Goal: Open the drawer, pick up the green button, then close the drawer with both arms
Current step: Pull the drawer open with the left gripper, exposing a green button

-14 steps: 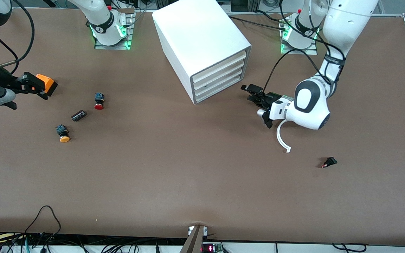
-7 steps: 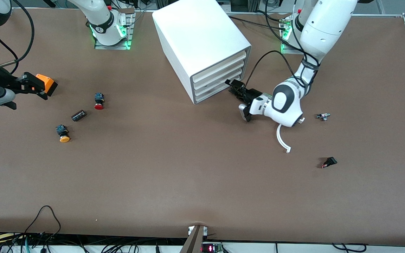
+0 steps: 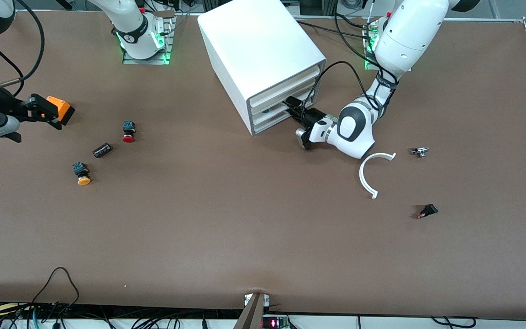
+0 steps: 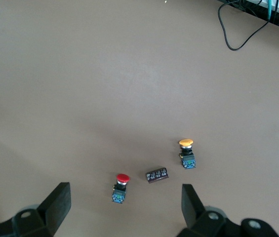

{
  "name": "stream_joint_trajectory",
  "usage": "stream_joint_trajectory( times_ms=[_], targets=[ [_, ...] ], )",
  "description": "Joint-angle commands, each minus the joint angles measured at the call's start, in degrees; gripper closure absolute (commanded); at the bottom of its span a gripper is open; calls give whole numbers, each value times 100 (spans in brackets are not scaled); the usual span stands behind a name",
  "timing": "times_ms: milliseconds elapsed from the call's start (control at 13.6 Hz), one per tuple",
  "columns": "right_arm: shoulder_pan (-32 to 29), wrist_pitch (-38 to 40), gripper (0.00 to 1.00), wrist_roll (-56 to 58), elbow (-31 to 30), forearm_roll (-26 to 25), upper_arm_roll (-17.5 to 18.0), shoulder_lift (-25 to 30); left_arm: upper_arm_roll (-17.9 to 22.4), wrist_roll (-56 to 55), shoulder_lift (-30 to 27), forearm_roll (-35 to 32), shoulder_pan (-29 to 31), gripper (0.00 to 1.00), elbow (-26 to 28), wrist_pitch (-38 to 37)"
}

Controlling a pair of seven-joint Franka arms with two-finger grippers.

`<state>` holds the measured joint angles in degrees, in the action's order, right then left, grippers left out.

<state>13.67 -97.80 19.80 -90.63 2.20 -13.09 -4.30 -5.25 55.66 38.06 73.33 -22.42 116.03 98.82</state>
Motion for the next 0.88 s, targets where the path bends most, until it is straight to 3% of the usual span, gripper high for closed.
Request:
stream_joint_trajectory(
  times_ms=[0,587,807],
  targets=[
    [-49,103,1,-64,151,79,17,-62,-20,182,-44,173,-69,42,130,-29],
    [-58,103,1,-64,151,70,17,-62,-29,191,-35,226,-87,90,192,-56],
    [-58,103,1,-64,151,70,17,-62,-12,112,-53,244,-17,95,156,-47]
  ],
)
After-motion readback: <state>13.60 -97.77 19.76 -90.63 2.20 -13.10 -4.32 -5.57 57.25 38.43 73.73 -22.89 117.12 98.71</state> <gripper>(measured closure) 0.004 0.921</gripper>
